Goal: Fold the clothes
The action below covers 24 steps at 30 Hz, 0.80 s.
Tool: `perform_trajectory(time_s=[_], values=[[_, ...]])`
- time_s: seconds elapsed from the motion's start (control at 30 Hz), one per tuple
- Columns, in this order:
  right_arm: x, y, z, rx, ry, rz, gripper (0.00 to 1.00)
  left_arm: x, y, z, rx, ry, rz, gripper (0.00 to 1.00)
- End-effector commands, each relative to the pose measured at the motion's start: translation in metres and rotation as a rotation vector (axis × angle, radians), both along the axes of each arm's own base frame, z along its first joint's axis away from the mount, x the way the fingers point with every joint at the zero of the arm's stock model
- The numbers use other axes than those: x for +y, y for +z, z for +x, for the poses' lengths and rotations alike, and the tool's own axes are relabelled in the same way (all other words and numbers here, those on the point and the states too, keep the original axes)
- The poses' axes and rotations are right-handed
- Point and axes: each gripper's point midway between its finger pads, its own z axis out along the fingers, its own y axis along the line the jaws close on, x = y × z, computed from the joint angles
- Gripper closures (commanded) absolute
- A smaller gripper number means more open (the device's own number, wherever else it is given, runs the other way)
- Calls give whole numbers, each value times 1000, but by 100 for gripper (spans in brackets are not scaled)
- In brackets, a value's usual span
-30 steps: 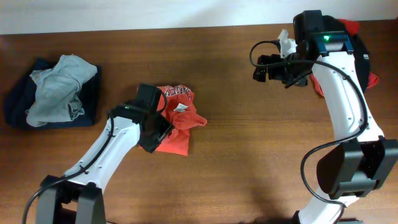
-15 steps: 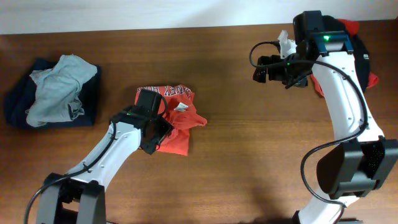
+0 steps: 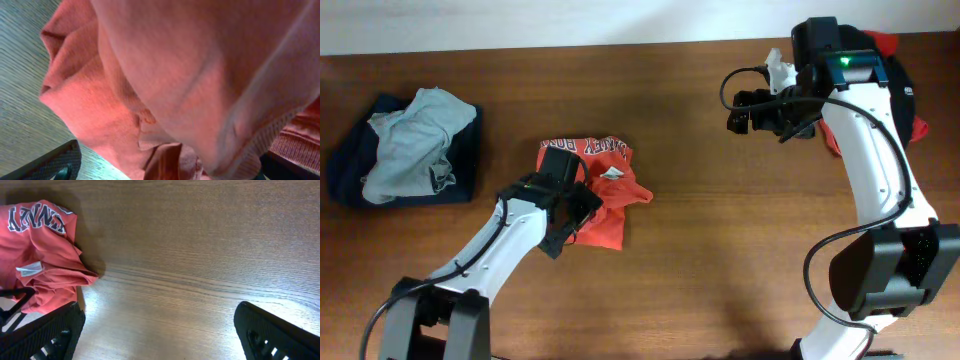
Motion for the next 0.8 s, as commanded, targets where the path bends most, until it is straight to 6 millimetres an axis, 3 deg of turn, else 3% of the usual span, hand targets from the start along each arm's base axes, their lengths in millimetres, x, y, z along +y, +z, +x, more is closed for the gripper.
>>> perform_trajectory(time_s=[0.0, 0.2, 0.3, 0.47, 0.77], values=[[2, -2, 2, 0, 16, 9, 1, -4, 17, 0, -50, -21, -31, 1], [2, -2, 1, 1, 16, 9, 1, 9, 59, 4, -191, 82, 12, 1], [3, -1, 1, 1, 18, 16, 1, 12, 65, -2, -214, 138, 23, 1], [4, -1, 1, 2, 21, 23, 2, 14, 38, -16, -166, 248, -9, 1], [4, -2, -1, 11, 21, 23, 1, 6, 6, -14, -223, 291, -105, 1]])
